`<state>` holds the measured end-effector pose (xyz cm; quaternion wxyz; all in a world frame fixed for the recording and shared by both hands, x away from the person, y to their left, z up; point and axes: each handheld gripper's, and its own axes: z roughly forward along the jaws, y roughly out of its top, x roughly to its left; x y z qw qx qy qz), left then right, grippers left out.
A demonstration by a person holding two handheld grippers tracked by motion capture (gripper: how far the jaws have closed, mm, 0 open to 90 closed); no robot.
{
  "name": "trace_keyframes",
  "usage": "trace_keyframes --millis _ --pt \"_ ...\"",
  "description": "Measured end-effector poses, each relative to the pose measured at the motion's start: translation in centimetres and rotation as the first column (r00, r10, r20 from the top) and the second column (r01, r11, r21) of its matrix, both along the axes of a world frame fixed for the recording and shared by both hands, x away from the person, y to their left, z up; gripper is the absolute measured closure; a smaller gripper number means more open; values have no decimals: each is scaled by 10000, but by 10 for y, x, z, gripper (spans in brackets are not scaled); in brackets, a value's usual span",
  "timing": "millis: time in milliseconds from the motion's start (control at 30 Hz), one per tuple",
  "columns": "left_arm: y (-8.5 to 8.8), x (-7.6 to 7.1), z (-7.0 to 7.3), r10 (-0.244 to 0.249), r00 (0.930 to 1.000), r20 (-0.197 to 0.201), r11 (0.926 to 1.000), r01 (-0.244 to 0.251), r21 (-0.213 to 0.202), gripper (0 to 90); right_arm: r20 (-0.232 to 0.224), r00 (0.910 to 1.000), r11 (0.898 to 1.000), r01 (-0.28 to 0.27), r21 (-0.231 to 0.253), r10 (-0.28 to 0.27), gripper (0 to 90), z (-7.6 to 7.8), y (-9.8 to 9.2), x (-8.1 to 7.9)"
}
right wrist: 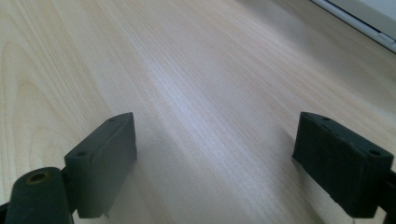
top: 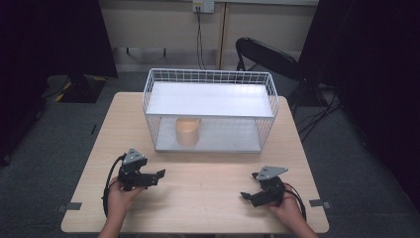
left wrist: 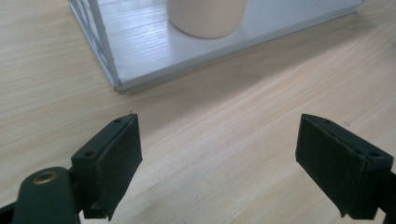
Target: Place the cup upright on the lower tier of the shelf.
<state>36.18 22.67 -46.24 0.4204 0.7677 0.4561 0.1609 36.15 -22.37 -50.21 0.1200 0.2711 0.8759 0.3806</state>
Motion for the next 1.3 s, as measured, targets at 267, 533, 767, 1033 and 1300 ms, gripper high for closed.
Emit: trace_keyframes --millis 267,533,767,1033,1300 --pt "10 -5 -6 103 9999 73 9999 -103 -20 141 5 10000 10000 17 -1 -17 124 0 0 0" --pt "20 -7 -14 194 9998 -60 9998 -194 -3 143 0 10000 10000 22 0 -22 124 0 0 0" --pt "30 -7 -23 324 9994 -125 9995 -324 39 141 2 10000 10000 24 -1 -24 124 0 0 0" --pt "38 -9 -28 503 9986 -189 9986 -499 195 143 -1 10000 10000 22 1 -22 124 0 0 0" --pt "34 -10 -30 480 9981 -393 9979 -462 448 145 -8 10000 10000 23 3 -23 124 0 0 0"
